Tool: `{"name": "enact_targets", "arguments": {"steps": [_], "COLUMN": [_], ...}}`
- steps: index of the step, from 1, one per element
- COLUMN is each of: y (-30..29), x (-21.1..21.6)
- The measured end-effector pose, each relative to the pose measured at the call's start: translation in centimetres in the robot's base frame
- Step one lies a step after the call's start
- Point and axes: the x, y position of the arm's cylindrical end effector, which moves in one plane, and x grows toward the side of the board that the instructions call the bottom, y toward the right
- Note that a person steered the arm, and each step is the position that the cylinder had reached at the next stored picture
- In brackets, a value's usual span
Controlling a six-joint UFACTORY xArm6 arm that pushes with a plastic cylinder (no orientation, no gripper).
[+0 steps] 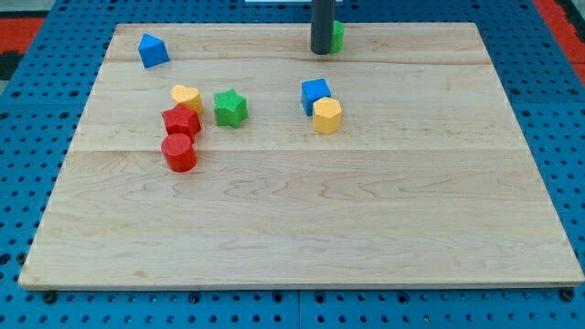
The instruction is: Slide green circle towards the yellow heart
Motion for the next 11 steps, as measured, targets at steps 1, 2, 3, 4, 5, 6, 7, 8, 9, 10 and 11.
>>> {"name": "enact_targets", "arguments": {"steps": [1, 2, 3, 4, 5, 6, 7, 8, 9, 10, 11], "y": [2.2, 8.2, 8.4, 6.6, 2.4, -3.4, -3.5, -0.2, 0.0, -4.9, -4.6], "x": [2.1, 1.9, -1.6, -4.4, -4.4, -3.2, -1.9, -1.9, -1.3, -1.3, -1.3]}}
